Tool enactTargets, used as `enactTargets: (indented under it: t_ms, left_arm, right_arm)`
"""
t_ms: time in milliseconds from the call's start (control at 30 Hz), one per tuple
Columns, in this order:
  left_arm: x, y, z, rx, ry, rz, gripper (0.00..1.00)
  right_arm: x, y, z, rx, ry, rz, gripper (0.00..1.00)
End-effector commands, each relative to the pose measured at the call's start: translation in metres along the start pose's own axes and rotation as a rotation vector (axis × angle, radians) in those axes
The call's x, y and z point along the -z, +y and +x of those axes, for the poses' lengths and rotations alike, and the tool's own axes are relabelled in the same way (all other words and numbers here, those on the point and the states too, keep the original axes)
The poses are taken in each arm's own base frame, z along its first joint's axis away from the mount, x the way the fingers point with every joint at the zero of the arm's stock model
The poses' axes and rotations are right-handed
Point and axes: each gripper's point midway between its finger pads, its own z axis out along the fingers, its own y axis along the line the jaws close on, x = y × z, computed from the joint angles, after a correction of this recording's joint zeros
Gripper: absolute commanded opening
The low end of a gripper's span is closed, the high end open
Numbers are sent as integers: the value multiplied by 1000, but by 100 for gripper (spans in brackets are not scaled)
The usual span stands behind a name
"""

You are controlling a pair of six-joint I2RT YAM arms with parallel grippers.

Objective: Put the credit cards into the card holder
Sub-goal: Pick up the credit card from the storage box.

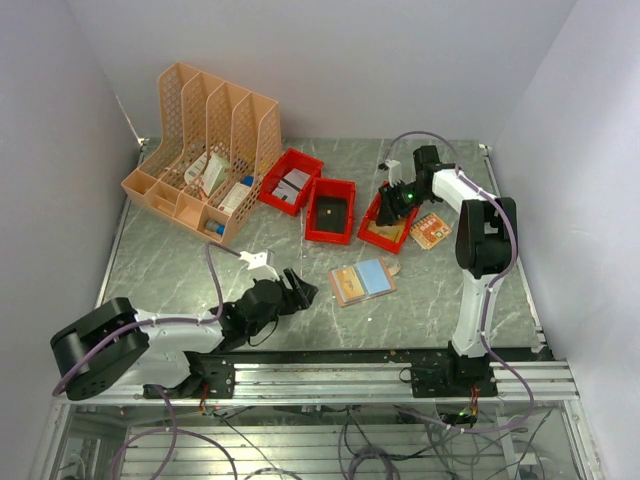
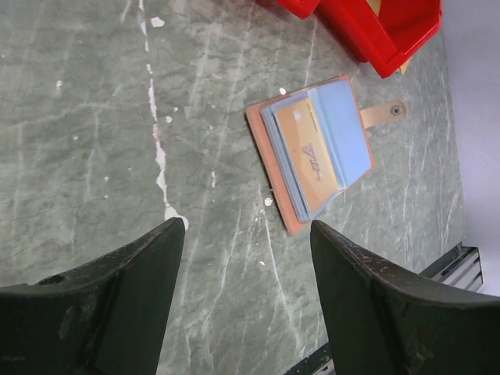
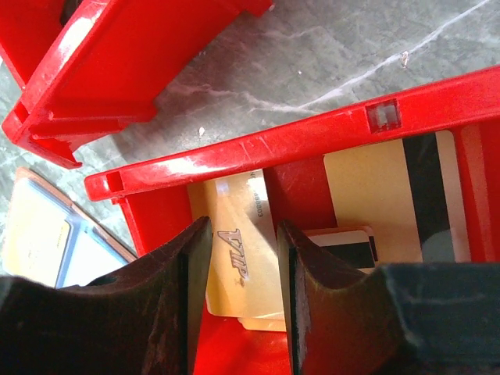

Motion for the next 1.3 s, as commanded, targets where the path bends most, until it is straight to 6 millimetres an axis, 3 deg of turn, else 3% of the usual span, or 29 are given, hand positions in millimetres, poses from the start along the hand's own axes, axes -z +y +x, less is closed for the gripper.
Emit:
enactTargets:
  t_ms: [0,67,267,433,600,767,1267]
  left_arm:
    - [-10,-37,-16,-3,-33,101,75]
    - [-19,-53,-16,-19,-20,127,71]
    - [-75,-108,1,-43,76,204,47]
    - [-127,-124,16,-47,148,173,38]
    - [-165,-114,27,-32,203,120,33]
    - [-190,-105,32,-9,230,101,32]
    - [-224,-96,20,27,241,113,33]
  right_arm:
    - [-8,-9,-1,57,11,14,40]
    - [-10,-9,1,58,18,4,40]
    - [-12,-7,-1,62,18,-11,40]
    - [-12,-4,2,56,28,-19,40]
    - [-11,-1,3,51,26,-25,40]
    - [-9,2,2,40,28,-31,40]
    - [-1,21,4,5,36,-96,39]
